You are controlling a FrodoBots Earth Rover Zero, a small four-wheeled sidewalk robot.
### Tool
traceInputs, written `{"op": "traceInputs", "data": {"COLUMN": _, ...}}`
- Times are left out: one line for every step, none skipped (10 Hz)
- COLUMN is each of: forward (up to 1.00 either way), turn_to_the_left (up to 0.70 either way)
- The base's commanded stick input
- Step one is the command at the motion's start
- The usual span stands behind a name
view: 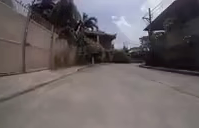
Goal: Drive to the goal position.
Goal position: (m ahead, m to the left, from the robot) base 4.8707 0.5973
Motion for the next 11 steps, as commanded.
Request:
{"op": "traceInputs", "data": {"forward": 1.0, "turn_to_the_left": 0.0}}
{"op": "traceInputs", "data": {"forward": 1.0, "turn_to_the_left": 0.0}}
{"op": "traceInputs", "data": {"forward": 1.0, "turn_to_the_left": 0.0}}
{"op": "traceInputs", "data": {"forward": 1.0, "turn_to_the_left": 0.0}}
{"op": "traceInputs", "data": {"forward": 1.0, "turn_to_the_left": 0.0}}
{"op": "traceInputs", "data": {"forward": 1.0, "turn_to_the_left": 0.0}}
{"op": "traceInputs", "data": {"forward": 1.0, "turn_to_the_left": 0.0}}
{"op": "traceInputs", "data": {"forward": 1.0, "turn_to_the_left": 0.0}}
{"op": "traceInputs", "data": {"forward": 1.0, "turn_to_the_left": 0.0}}
{"op": "traceInputs", "data": {"forward": 1.0, "turn_to_the_left": 0.0}}
{"op": "traceInputs", "data": {"forward": 1.0, "turn_to_the_left": 0.0}}
